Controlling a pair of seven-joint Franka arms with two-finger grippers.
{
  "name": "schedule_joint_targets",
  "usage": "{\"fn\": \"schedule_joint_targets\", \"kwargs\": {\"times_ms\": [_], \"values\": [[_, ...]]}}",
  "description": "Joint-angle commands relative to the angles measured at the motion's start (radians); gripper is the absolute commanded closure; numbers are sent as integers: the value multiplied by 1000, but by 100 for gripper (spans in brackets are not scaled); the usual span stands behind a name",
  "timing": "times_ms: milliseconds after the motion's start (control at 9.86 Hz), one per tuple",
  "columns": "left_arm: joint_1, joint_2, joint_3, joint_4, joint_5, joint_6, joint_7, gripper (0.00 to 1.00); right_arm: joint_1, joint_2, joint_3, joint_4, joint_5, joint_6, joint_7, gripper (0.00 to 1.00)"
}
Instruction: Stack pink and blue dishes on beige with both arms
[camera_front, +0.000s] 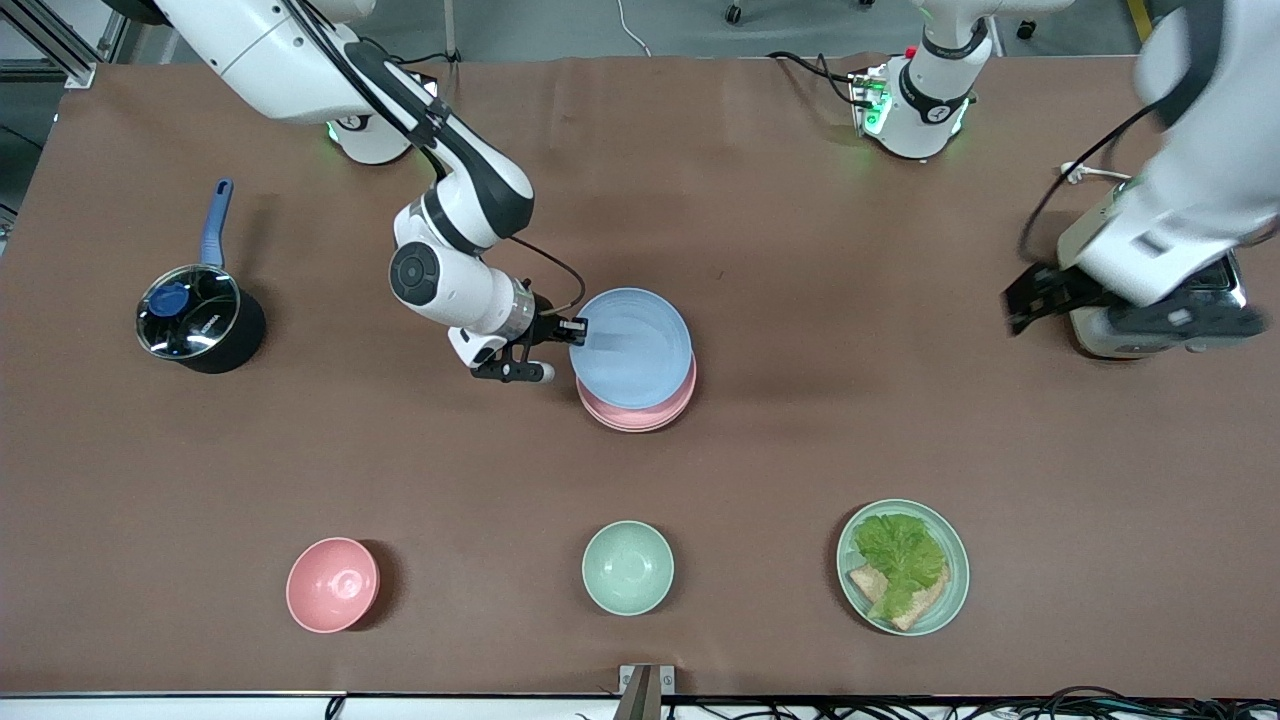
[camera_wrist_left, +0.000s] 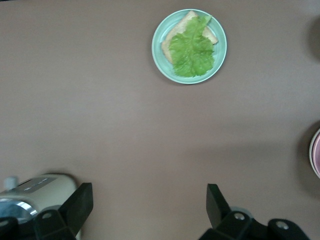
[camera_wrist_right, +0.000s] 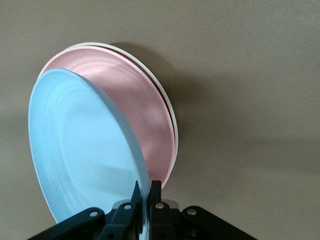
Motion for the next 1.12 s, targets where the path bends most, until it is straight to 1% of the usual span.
{"fn": "schedule_joint_targets", "kwargs": {"times_ms": [0,101,203,304,406,507,609,710,812,913,1014], "values": [[-11,-50,73,22,-19,-86,75,0,-9,13,12,-13,-10,24,27,42],[-12,-57,104,31,-32,-103,117,0,-11,12,12,-9,-20,15,21,0],[-15,-52,130,71,-61,-108,117,0,-21,-14,13,4,-20,-2,21,0],[-18,-40,135,117,-80,-135,114,0,-32,-92,9,23,-26,-75,21,0],[-22,-19,148,184,-78,-207,114,0,-61,-167,1,64,-54,-199,21,0],[-22,-6,149,221,-74,-258,113,0,-96,-248,0,105,-154,-338,22,0],[-16,-17,150,215,-69,-269,117,0,-107,-322,-37,162,-254,-486,27,0],[-11,-17,150,214,-71,-280,108,0,-103,-367,-106,240,-316,-621,22,0],[-9,-19,152,208,-78,-308,97,0,-103,-384,-166,323,-339,-713,19,0],[-11,-20,155,203,-78,-313,94,0,-100,-408,-248,392,-341,-784,21,0],[-12,-22,153,194,-77,-310,74,0,-104,-425,-316,430,-341,-832,15,0]]}}
